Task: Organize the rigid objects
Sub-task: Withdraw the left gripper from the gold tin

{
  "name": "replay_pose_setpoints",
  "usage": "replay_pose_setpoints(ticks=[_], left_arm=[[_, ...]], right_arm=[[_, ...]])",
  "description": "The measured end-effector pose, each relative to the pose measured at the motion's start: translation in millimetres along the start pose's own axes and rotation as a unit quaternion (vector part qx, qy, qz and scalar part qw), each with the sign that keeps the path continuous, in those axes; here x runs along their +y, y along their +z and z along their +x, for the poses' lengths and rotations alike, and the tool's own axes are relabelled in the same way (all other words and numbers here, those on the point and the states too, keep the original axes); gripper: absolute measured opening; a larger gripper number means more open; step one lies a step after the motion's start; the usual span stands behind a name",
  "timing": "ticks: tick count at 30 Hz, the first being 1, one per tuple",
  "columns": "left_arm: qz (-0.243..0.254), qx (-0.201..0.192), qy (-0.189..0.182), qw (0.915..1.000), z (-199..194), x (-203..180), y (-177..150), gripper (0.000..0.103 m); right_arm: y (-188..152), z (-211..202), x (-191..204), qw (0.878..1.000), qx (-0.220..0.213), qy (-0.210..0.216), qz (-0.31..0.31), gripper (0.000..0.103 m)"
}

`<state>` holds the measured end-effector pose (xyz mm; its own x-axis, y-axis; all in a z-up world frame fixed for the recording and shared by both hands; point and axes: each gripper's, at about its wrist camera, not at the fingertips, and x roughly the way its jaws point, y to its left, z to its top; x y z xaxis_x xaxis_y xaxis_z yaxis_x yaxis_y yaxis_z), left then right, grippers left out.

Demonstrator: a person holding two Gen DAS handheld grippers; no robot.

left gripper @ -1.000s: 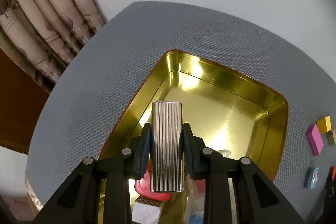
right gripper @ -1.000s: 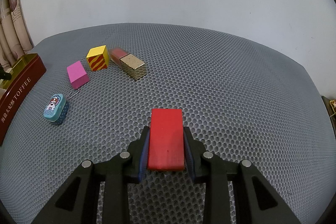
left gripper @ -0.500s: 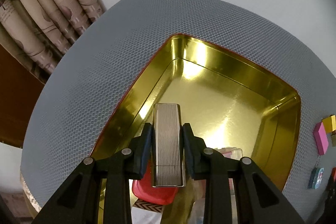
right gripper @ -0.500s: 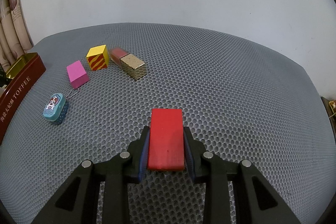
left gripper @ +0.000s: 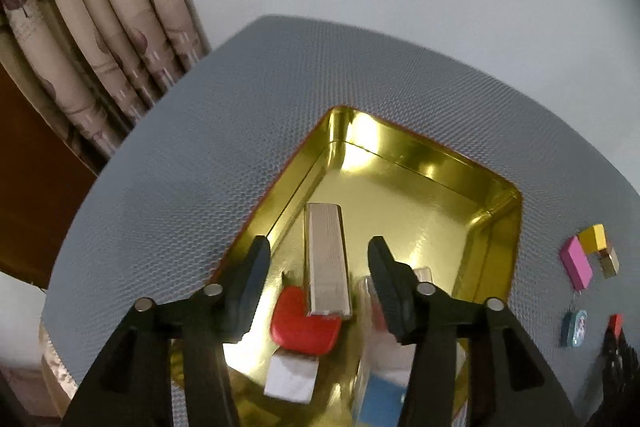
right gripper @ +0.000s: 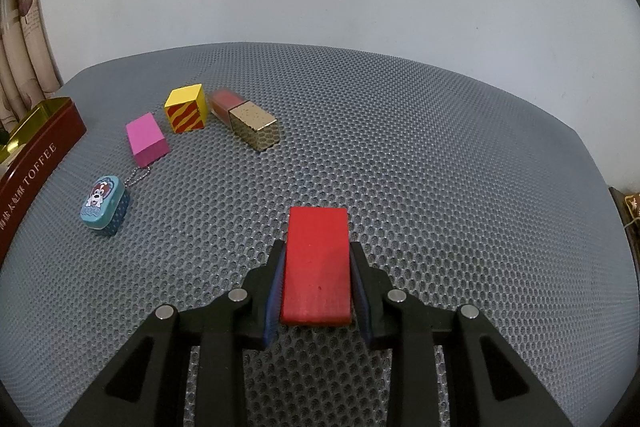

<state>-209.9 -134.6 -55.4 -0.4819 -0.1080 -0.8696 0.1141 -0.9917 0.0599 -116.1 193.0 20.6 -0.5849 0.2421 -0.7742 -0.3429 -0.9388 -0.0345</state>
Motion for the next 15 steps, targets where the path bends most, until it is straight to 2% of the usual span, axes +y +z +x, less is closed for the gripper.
replay_pose_setpoints(ticks=[5, 11, 15], left_arm=[[0.018, -0.025, 0.02, 0.9993, -22.4, 3.8, -24.0, 0.052], [0.008, -0.038, 0.026, 0.9989, -45.0, 21.9, -55.0, 0.053], [-0.004, -0.044, 0.044, 0.998, -55.8, 31.9, -69.6, 0.053]], right_arm=[[-1.9, -5.5, -1.0, 1.0, 0.0, -0.002, -0.002, 0.031], [-2.8, -8.9, -6.0, 1.0, 0.0, -0.002, -0.002, 0.031], [-4.2, -11.1, -11.6, 1.0, 0.0, -0.003, -0.003, 0.031]])
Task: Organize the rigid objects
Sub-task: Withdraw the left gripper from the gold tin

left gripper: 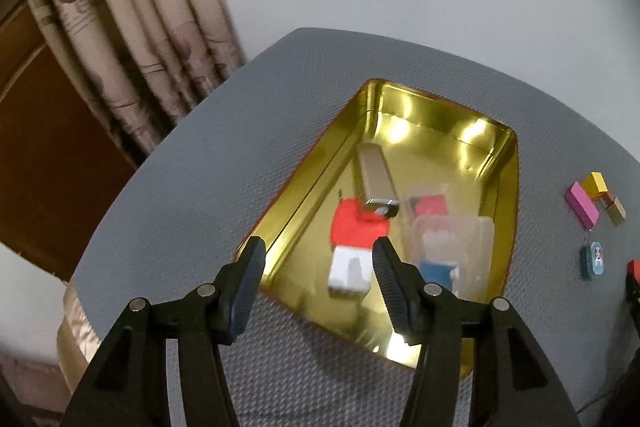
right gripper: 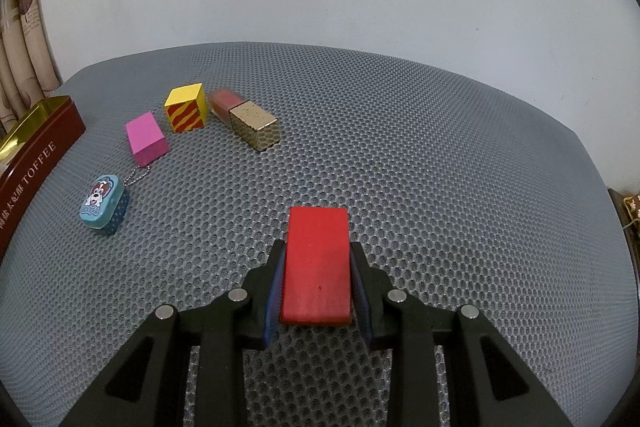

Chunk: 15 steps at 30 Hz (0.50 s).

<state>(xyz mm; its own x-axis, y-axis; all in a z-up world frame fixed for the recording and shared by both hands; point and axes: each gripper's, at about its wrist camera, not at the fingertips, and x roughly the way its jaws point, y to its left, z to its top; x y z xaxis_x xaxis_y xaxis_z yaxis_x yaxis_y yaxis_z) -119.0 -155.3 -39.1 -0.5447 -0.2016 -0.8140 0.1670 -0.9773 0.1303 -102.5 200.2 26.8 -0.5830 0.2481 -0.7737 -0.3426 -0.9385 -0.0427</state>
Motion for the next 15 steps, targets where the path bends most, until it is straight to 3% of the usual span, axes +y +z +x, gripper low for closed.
replay_pose_setpoints(ticks=[8, 15], left_arm=[[0.018, -0.025, 0.01, 0.9995, -8.9, 0.5, -7.4, 0.062], [0.016, -0.024, -0.003, 0.9996, -8.2, 2.3, -5.3, 0.066]], right_arm=[[-2.2, -5.2, -9.6, 1.0, -0.001, -0.005, -0.004, 0.03], [-2.2, -8.4, -15.0, 1.0, 0.004, -0.03, 0.0, 0.03]])
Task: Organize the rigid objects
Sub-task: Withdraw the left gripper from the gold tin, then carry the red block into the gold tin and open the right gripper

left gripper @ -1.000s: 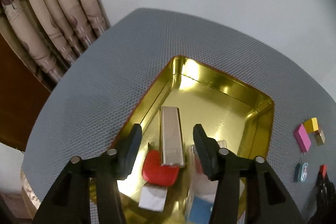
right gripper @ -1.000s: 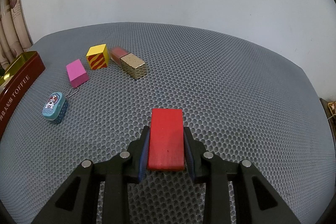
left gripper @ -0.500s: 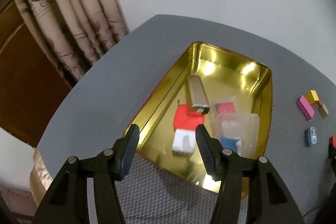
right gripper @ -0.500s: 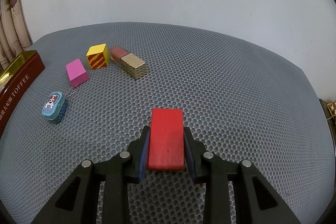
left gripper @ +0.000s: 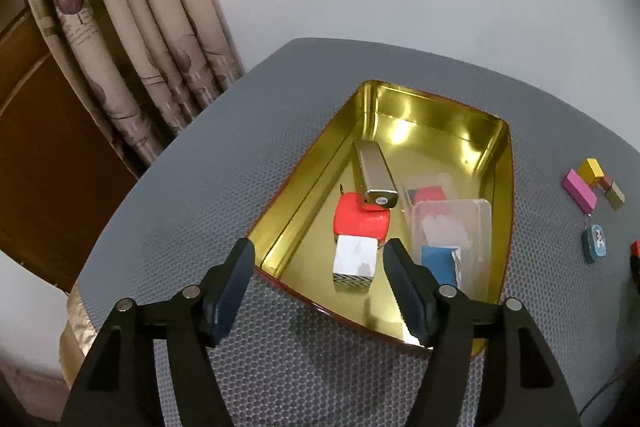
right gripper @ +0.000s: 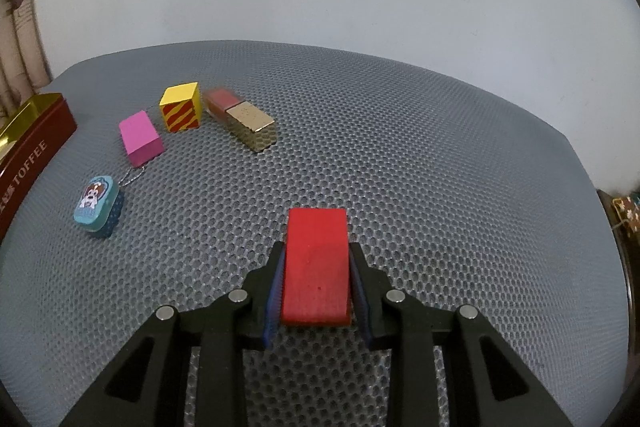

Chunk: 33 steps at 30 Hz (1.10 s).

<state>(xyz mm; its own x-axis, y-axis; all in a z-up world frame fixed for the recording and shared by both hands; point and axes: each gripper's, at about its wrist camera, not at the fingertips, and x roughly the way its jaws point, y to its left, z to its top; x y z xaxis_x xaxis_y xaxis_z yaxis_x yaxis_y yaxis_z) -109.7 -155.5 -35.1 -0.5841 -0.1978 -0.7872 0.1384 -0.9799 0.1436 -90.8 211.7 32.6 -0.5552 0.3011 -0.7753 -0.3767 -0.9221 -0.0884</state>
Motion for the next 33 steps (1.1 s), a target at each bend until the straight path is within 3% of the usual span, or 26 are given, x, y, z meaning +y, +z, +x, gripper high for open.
replay_pose_setpoints(ticks=[7, 13, 21, 25, 27, 33], left_arm=[[-0.019, 0.003, -0.004, 0.9998, 2.8, 7.3, 2.5, 0.067], [-0.036, 0.008, 0.001, 0.9993, 6.0, 18.6, 5.9, 0.071], [-0.093, 0.008, 0.037, 0.995, 10.3, 56.9, 12.1, 0.073], [-0.136, 0.015, 0.037, 0.9899, 13.0, 77.9, 12.1, 0.074], [-0.152, 0.018, 0.035, 0.9876, 14.1, 84.9, 11.5, 0.074], [-0.164, 0.022, 0.036, 0.9856, 14.9, 94.9, 8.8, 0.074]], right_arm=[[4.1, -19.0, -4.7, 1.0, -0.007, 0.008, 0.01, 0.03], [16.2, -47.0, 7.6, 0.999, -0.032, 0.04, -0.011, 0.03], [31.7, -84.4, 75.1, 0.99, -0.06, 0.109, -0.071, 0.03], [34.3, -108.5, 107.8, 0.982, -0.068, 0.15, -0.097, 0.03], [41.5, -118.8, 142.0, 0.977, -0.068, 0.171, -0.11, 0.03], [49.3, -131.7, 204.7, 0.961, -0.068, 0.219, -0.157, 0.03]])
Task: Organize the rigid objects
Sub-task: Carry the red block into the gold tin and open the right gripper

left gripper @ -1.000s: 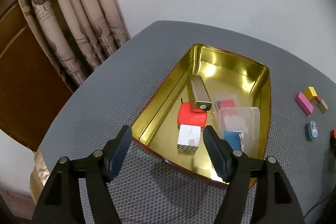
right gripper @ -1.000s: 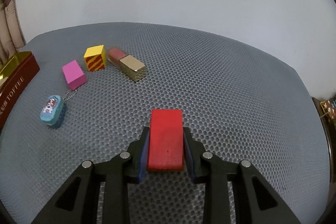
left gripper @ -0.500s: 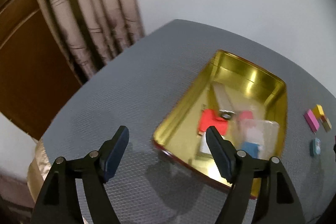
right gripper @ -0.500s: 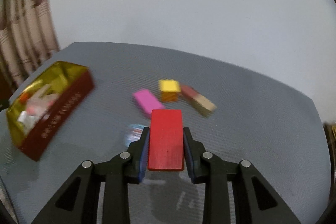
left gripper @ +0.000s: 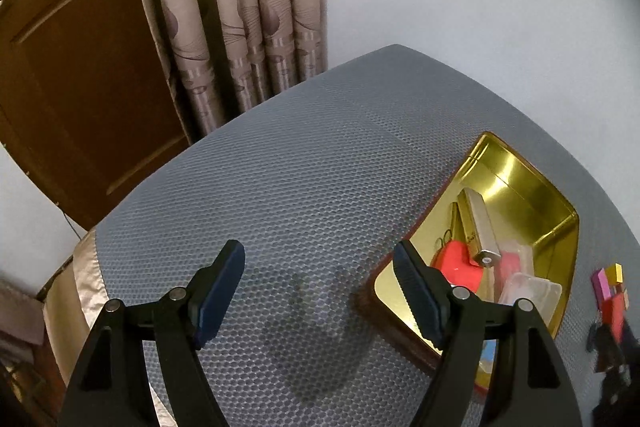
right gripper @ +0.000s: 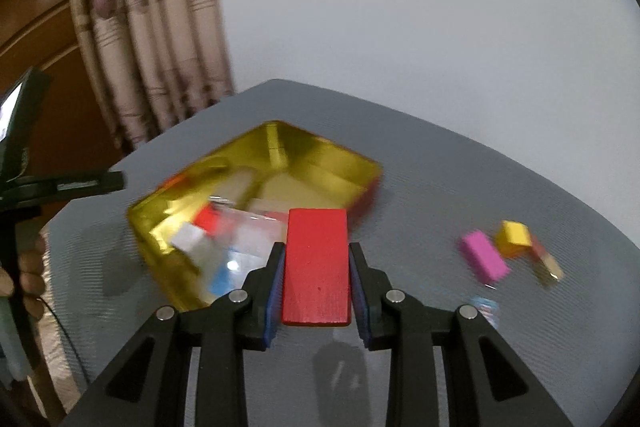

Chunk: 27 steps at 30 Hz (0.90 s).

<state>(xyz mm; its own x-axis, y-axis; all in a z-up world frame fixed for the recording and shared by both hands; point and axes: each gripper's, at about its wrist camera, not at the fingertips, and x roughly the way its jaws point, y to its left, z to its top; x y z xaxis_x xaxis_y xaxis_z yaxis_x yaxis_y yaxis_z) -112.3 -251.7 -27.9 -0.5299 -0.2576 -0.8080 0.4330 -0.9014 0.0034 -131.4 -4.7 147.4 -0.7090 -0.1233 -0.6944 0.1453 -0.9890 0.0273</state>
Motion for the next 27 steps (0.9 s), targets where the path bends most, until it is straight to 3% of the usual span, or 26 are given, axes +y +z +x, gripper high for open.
replay_pose_setpoints(ticks=[11, 17, 27], left_arm=[[-0.042, 0.011, 0.003, 0.9991, 6.2, 26.1, 3.1, 0.074], [-0.059, 0.018, 0.004, 0.9981, 9.1, 35.6, 2.9, 0.075], [-0.055, 0.021, 0.006, 0.9983, 15.0, 37.8, 3.6, 0.075]], right_arm=[[13.6, 58.8, 81.9, 0.996, 0.028, 0.058, -0.053, 0.03], [13.0, 74.1, 83.1, 0.996, 0.045, 0.058, -0.057, 0.03], [21.3, 79.9, 80.1, 0.996, 0.035, 0.046, -0.069, 0.031]])
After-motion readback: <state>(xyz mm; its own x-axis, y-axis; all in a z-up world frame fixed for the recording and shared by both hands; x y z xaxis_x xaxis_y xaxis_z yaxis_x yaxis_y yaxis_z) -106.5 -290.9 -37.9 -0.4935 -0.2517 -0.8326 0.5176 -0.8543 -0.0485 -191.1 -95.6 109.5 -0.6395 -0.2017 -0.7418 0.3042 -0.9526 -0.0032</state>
